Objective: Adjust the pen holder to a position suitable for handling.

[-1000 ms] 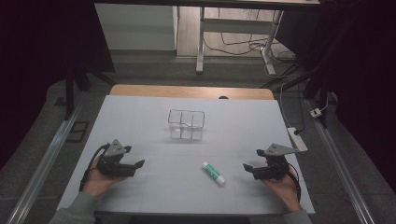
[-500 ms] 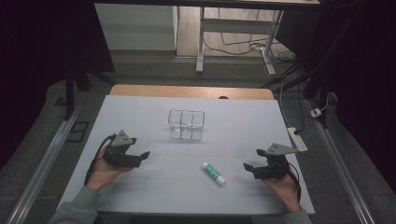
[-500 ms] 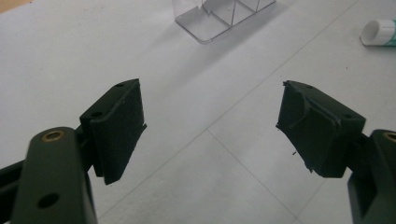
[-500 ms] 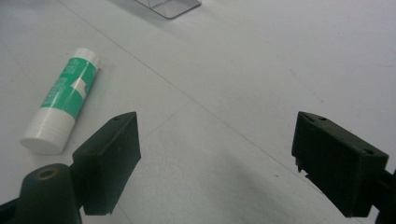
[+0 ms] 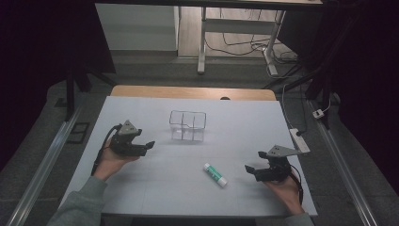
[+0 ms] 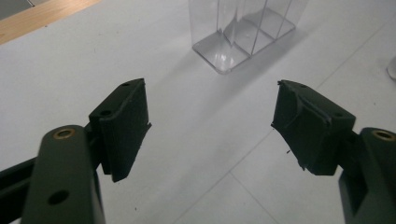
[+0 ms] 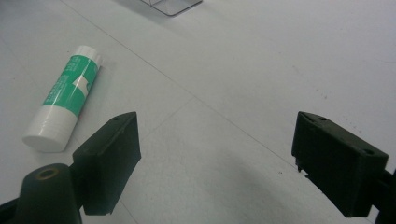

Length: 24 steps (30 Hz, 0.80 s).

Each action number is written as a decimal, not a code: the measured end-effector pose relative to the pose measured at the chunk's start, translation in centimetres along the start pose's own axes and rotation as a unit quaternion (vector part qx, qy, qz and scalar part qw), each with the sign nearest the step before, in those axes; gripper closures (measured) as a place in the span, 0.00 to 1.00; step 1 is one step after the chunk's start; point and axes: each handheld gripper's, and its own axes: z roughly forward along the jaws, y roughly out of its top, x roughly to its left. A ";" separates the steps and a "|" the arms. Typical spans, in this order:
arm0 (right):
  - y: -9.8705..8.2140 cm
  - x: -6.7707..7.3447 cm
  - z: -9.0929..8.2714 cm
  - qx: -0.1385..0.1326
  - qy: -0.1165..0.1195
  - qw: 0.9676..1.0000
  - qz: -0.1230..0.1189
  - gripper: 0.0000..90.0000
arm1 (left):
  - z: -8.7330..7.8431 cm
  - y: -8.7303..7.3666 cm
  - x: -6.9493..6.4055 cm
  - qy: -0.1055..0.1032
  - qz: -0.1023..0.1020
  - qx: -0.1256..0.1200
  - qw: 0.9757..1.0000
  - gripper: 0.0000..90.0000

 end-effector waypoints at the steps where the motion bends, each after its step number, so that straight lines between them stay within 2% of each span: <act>1: 0.0 0.0 0.0 -0.003 0.000 1.000 0.001 0.17 | 0.2 0.0 0.1 0.000 -0.002 0.001 1.000 0.31; 10: 0.0 -0.1 0.2 0.000 0.001 1.000 0.001 0.17 | 1.1 -0.1 0.9 0.002 -0.008 0.011 1.000 0.37; 12: 0.0 -0.2 0.2 0.000 0.001 1.000 0.001 0.17 | 1.2 0.2 0.8 0.010 0.004 0.023 1.000 0.37; 16: 0.0 -0.4 0.3 -0.008 0.005 1.000 0.008 0.17 | 1.0 1.0 0.8 0.010 0.011 0.017 1.000 0.39; 21: 0.1 -0.4 0.5 -0.001 0.007 1.000 0.007 0.17 | 1.6 1.8 1.7 0.017 -0.009 0.009 1.000 0.42; 24: 0.1 -0.3 0.5 -0.001 0.007 1.000 0.007 0.17 | 2.1 2.1 2.2 0.022 -0.015 0.008 1.000 0.47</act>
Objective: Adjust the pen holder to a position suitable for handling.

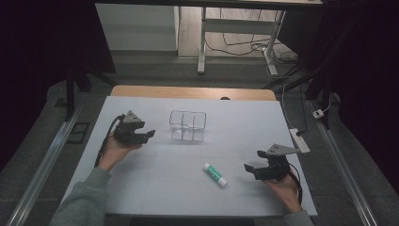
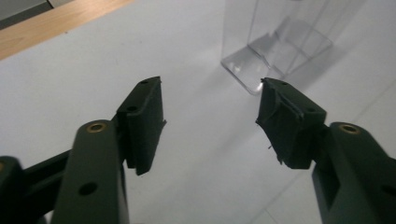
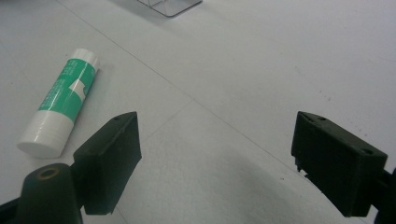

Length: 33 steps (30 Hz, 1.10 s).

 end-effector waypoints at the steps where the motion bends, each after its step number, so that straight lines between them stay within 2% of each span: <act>1: 0.0 0.0 -0.1 0.000 -0.001 1.000 0.002 0.17 | 0.2 0.1 0.1 0.001 0.000 0.002 1.000 0.51; 2: 0.0 0.0 -0.1 0.000 -0.001 1.000 0.002 0.17 | 0.3 0.2 0.2 0.002 0.000 0.002 1.000 0.51; 3: -0.1 0.0 0.0 -0.003 0.000 1.000 0.004 0.17 | 0.5 0.3 0.4 0.001 -0.001 0.003 1.000 0.59; 5: -0.1 0.0 0.0 -0.002 0.000 1.000 0.004 0.17 | 0.8 0.4 0.7 -0.001 -0.003 0.004 1.000 0.63; 11: -0.1 0.1 0.1 0.004 -0.002 1.000 0.004 0.17 | 2.4 0.7 0.6 -0.022 0.005 0.016 1.000 0.96; 16: -0.1 0.1 0.2 0.005 -0.003 1.000 0.003 0.17 | 4.2 1.4 0.0 -0.042 0.014 0.028 0.999 0.98; 20: -0.1 0.1 0.1 0.005 -0.002 1.000 0.004 0.17 | 5.5 2.0 -0.9 -0.048 0.026 0.033 0.998 0.98; 24: -0.1 0.1 0.1 0.006 -0.002 1.000 0.003 0.17 | 6.5 2.2 -1.1 -0.056 0.019 0.032 0.998 0.98; 33: -0.1 0.1 0.1 0.006 -0.002 1.000 0.004 0.18 | 7.3 2.3 -1.5 -0.069 0.022 0.040 0.997 0.98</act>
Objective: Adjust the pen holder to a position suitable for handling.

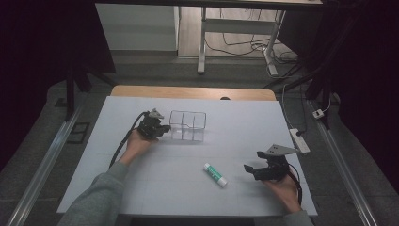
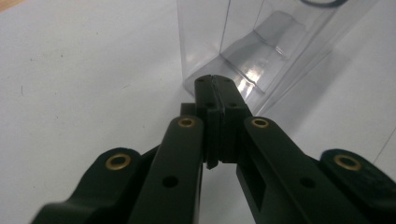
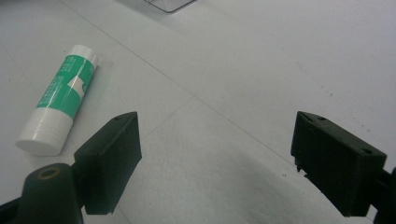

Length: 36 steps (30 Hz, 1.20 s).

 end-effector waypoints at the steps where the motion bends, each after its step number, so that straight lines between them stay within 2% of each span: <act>1: 0.0 0.0 0.0 0.001 0.000 1.000 -0.001 0.18 | 0.0 0.0 0.0 -0.002 -0.002 0.000 1.000 0.98; 5: 0.0 0.0 0.0 0.001 0.001 1.000 -0.001 0.18 | -0.1 0.0 -0.1 0.002 -0.002 0.000 1.000 0.98; 8: 0.0 0.0 0.1 0.002 0.000 1.000 -0.001 0.18 | 0.0 0.1 -0.2 -0.006 -0.004 -0.003 1.000 0.98; 15: 0.0 0.0 0.2 0.001 0.002 1.000 -0.001 0.18 | 0.4 0.6 -0.9 -0.012 0.006 -0.005 1.000 0.98; 21: 0.0 0.1 0.3 0.002 0.003 1.000 -0.002 0.18 | 0.8 1.0 -1.3 -0.017 0.006 -0.007 1.000 0.98; 24: 0.0 0.1 0.2 0.005 0.002 1.000 -0.003 0.18 | 0.9 1.3 -1.5 -0.032 -0.004 -0.013 0.999 0.98; 27: 0.0 0.1 0.3 0.005 0.001 1.000 -0.003 0.18 | 0.9 1.6 -2.0 -0.030 0.006 -0.015 0.999 0.98; 36: 0.0 0.1 0.3 0.008 0.001 1.000 -0.004 0.18 | 1.8 2.2 -2.9 -0.031 0.017 -0.012 0.999 0.98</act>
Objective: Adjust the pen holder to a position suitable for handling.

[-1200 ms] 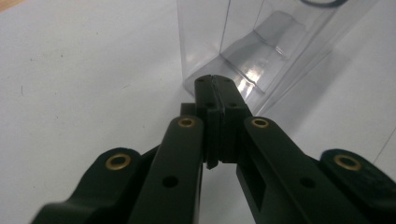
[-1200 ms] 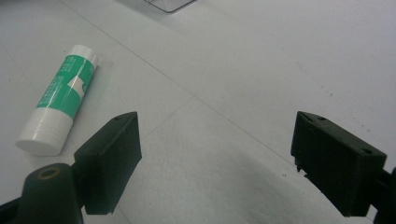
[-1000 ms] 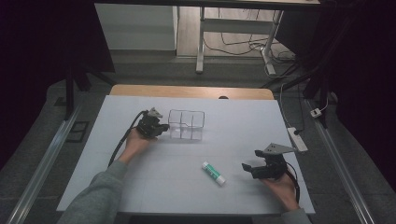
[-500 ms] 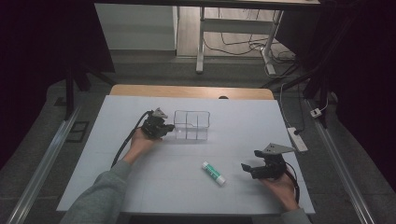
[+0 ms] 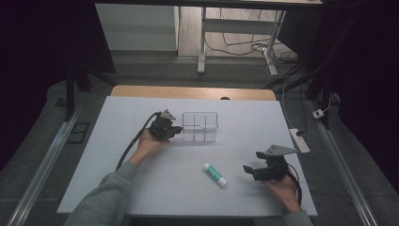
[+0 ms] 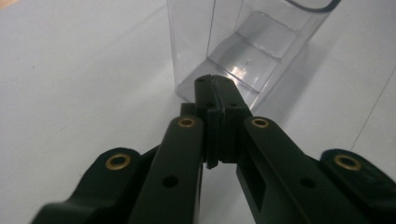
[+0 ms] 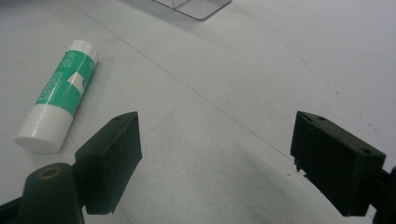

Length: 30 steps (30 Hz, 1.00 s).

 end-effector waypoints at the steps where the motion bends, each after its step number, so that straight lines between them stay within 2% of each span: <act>1: 0.0 0.0 0.0 0.000 0.000 1.000 0.000 0.18 | 0.1 0.1 0.0 0.000 0.001 -0.001 1.000 0.98; 12: 0.0 0.1 0.1 0.001 0.004 1.000 0.001 0.18 | 1.1 0.8 -0.7 -0.004 0.005 -0.005 1.000 0.98; 17: 0.0 0.1 0.1 0.002 0.003 1.000 0.001 0.18 | 1.0 0.7 -0.5 -0.008 0.005 -0.006 1.000 0.98; 22: 0.0 0.2 0.0 0.000 0.007 1.000 -0.002 0.18 | -0.1 0.4 -0.7 0.009 0.030 -0.008 0.999 0.98; 26: 0.0 0.2 -0.1 -0.001 0.008 1.000 -0.003 0.18 | -1.4 -0.3 -0.5 0.003 0.023 -0.017 1.000 0.98; 30: 0.0 0.3 -0.1 -0.002 0.007 1.000 -0.004 0.18 | -2.6 -0.9 -0.6 -0.001 0.030 -0.022 0.999 0.98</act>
